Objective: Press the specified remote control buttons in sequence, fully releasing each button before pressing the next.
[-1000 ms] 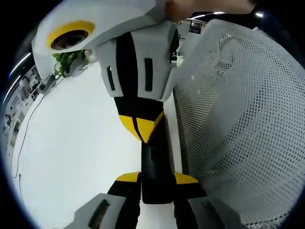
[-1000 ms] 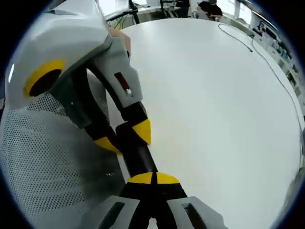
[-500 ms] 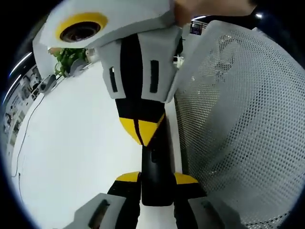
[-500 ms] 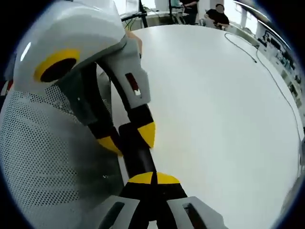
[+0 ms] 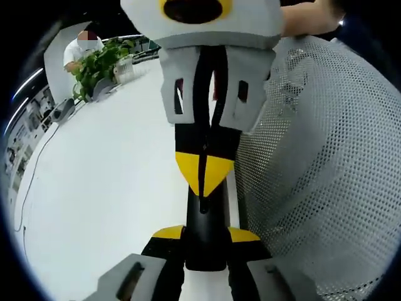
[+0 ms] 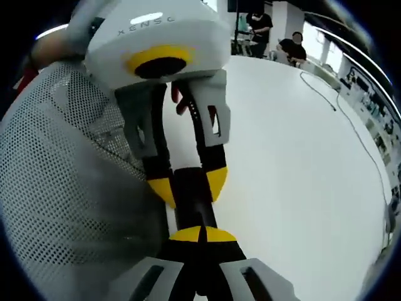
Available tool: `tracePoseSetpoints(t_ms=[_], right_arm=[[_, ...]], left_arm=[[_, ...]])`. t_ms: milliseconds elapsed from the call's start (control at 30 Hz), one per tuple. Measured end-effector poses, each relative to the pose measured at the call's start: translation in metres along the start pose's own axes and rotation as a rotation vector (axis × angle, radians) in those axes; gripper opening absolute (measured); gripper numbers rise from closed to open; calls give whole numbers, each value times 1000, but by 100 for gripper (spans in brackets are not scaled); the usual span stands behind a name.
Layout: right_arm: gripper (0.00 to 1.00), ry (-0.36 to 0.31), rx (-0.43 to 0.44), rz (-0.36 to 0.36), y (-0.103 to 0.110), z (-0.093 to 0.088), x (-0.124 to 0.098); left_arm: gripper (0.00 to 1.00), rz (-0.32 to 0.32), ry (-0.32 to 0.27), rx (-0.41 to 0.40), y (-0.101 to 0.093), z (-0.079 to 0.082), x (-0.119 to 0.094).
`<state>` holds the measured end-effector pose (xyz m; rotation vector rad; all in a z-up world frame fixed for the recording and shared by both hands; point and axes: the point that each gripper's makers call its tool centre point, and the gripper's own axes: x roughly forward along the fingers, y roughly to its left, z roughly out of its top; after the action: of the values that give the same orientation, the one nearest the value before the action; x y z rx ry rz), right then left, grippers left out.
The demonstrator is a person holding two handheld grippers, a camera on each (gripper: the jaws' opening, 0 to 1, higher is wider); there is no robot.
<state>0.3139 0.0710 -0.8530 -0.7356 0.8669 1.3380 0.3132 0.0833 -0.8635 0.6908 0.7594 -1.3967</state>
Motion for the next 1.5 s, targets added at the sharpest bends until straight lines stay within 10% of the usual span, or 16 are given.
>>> tracePoseSetpoints(t_ms=[167,367,933,1500], right_arm=[[0,0,-26,-4,0,0,0],[0,43,-267,-46,3,2,4],[0,-18,-117,-35,0,4,2],[0,-21,-176,-19,6,11,7]], left_arm=[[24,2,3,-2,0,0,0],[24,2,1,-3,0,0,0],[24,5,-8,-10,0,0,0],[24,2,-11,-7,0,0,0]])
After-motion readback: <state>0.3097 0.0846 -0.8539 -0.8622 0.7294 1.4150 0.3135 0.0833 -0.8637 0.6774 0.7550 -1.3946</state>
